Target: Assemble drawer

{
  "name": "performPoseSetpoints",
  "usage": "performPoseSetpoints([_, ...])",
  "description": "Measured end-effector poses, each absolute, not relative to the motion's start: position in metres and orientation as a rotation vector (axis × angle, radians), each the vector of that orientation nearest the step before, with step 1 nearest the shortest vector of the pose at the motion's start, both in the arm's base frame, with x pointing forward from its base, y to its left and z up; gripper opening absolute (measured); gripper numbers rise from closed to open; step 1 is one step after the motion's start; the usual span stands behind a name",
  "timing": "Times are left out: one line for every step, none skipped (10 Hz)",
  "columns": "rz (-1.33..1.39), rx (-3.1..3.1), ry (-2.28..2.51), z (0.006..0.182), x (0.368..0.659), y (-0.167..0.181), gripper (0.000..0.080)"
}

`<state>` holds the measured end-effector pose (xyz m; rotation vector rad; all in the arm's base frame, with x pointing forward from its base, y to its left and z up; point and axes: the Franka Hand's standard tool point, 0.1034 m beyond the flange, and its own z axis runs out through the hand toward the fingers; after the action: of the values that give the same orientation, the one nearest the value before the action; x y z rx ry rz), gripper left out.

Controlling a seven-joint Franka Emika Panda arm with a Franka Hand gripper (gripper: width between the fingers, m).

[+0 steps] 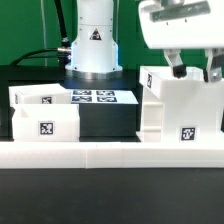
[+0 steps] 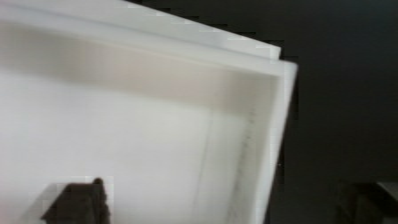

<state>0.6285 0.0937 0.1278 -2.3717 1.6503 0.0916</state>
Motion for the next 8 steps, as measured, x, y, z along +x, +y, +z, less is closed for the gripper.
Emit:
performPoseSetpoints([0.07,-2.412,1.571,0.138,0.626,0.089,0.0645])
performPoseSetpoints([0.048,-2.444,1.511,0.144,0.626,0.085,0.0648])
performPoseSetpoints([0.054,-2.452,1.504,0.14,0.625,0.087,0.0648])
performPoseSetpoints([0.058,-2.454,1.503,0.139,0.624,0.088,0.0648])
performPoseSetpoints([0.054,-2.467,1.482,0.139,0.624,0.088,0.0648])
performPoseSetpoints([0.039,-2.535,1.366,0.137,0.623,0.087,0.0648])
performPoseSetpoints([0.031,-2.7,1.072,0.133,0.616,0.078,0.0648])
performPoseSetpoints([0.019,-2.785,0.858,0.132,0.612,0.067,0.0648])
